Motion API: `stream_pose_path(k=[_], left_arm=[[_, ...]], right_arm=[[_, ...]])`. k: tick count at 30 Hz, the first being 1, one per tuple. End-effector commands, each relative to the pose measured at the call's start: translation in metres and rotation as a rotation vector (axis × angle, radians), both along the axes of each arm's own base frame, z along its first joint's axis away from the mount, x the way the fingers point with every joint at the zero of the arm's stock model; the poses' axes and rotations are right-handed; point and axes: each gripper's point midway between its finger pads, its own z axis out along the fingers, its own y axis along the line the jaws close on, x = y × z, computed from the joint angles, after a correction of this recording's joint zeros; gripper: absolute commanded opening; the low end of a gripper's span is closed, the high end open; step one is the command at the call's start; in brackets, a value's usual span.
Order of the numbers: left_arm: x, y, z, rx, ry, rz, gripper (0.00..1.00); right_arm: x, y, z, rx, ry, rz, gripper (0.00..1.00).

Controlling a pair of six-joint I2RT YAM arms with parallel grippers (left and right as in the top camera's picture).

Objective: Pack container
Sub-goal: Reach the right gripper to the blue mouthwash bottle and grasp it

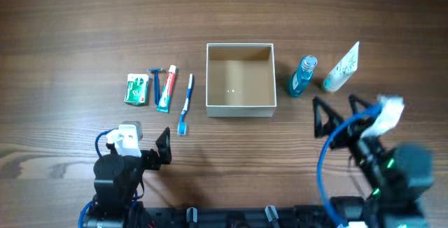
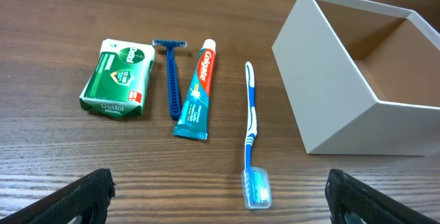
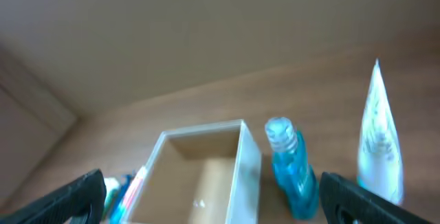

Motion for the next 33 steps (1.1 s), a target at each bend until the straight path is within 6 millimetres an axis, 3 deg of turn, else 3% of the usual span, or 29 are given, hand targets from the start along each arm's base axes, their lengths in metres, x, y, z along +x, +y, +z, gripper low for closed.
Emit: stream_pose_path(k=[1,3,5,8,10,14,16,22,24,28,31,33], left_arm=[[-0.001,-0.003,-0.004,0.007,0.002,-0.024,1.0],[-0.001,-0.003,-0.004,0.007,0.002,-0.024,1.0],[-0.001,-0.003,-0.004,0.007,0.002,-0.024,1.0],[-0.001,-0.003,-0.004,0.007,0.002,-0.024,1.0],[-0.001,-0.003,-0.004,0.007,0.002,-0.024,1.0],[-0.001,-0.003,-0.004,0.007,0.002,-0.024,1.0],[-0.001,-0.003,-0.004,0.007,0.002,-0.024,1.0],[-0.001,-0.003,-0.004,0.007,0.002,-0.024,1.0],[-0.001,-0.003,-0.004,0.007,0.002,-0.024,1.0],[-0.001,-0.003,-0.004,0.007,0.002,-0.024,1.0],[-0.001,-0.003,-0.004,0.007,0.003,-0.024,1.0],[-0.001,-0.003,-0.004,0.007,0.003,-0.024,1.0]], right_arm=[[0.033,0.007,0.039,-0.046,0.185,0.051,1.0],[0.061,0.011,0.056,-0.146,0.296,0.097,1.0],[0.09,0.013,0.047,-0.237,0.442,0.105,1.0],[0.13,0.025,-0.003,-0.291,0.633,0.143,1.0],[0.142,0.025,-0.035,-0.297,0.727,0.147,1.0],[0.15,0.002,-0.091,-0.347,0.923,0.008,1.0],[0.152,0.006,-0.119,-0.362,1.005,0.025,0.97],[0.13,0.004,-0.184,-0.353,1.21,0.009,0.8],[0.125,0.003,-0.194,-0.356,1.231,0.011,0.58],[0.126,0.0,-0.207,-0.369,1.219,-0.001,0.48],[0.137,-0.009,-0.193,-0.416,1.149,-0.038,0.39],[0.141,-0.008,-0.166,-0.411,1.075,-0.039,0.28]])
